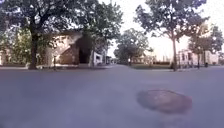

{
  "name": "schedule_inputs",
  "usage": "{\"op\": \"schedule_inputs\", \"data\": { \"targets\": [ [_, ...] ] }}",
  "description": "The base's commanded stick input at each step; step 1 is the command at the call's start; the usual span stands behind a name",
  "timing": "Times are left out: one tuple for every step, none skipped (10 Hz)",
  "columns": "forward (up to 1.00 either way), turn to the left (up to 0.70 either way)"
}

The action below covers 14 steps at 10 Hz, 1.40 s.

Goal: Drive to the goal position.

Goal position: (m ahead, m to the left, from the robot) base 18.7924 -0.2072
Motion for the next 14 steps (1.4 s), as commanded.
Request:
{"op": "schedule_inputs", "data": {
  "targets": [
    [1.0, 0.0],
    [1.0, 0.0],
    [1.0, 0.0],
    [1.0, 0.0],
    [1.0, 0.0],
    [1.0, 0.0],
    [1.0, 0.0],
    [1.0, 0.0],
    [1.0, 0.0],
    [1.0, 0.0],
    [1.0, 0.0],
    [1.0, 0.0],
    [1.0, 0.0],
    [1.0, 0.0]
  ]
}}
